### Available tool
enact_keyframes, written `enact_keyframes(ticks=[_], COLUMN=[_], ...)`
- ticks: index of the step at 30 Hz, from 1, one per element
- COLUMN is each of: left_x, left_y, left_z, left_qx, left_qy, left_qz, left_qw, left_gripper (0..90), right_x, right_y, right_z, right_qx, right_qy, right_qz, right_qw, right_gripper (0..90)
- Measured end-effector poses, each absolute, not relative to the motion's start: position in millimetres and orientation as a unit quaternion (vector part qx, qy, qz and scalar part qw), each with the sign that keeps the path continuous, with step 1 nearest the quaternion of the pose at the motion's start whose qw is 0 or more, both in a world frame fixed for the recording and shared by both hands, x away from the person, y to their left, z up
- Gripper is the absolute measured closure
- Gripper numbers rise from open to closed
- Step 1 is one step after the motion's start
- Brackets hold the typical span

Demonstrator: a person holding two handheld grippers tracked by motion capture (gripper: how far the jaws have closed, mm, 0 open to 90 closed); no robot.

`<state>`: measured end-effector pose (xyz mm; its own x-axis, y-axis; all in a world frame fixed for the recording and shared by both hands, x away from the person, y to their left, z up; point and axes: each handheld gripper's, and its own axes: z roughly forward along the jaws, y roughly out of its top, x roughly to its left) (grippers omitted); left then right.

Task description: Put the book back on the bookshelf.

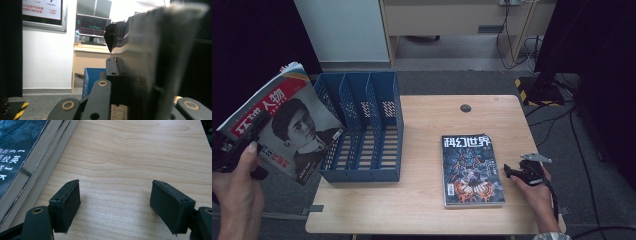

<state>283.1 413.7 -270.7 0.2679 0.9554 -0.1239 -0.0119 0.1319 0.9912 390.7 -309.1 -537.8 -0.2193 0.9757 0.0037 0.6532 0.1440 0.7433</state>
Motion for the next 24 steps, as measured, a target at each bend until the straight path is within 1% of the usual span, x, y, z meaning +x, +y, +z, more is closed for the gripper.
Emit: enact_keyframes(ticks=[14, 24], left_x=[306.6, 325.2], left_y=[413.4, 411.8], left_z=[-267.9, -272.5], left_qx=[0.511, 0.501], left_qy=[0.475, 0.486], left_qz=[0.408, 0.402], left_qw=[0.589, 0.593], left_gripper=[86.8, 86.8], right_x=[391.0, 391.3], right_y=[-308.5, -307.9], right_z=[-537.6, -537.8], right_qx=[0.572, 0.571], right_qy=[0.713, 0.713], right_qz=[0.318, 0.319], right_qw=[0.252, 0.253], right_gripper=[24.4, 24.4])
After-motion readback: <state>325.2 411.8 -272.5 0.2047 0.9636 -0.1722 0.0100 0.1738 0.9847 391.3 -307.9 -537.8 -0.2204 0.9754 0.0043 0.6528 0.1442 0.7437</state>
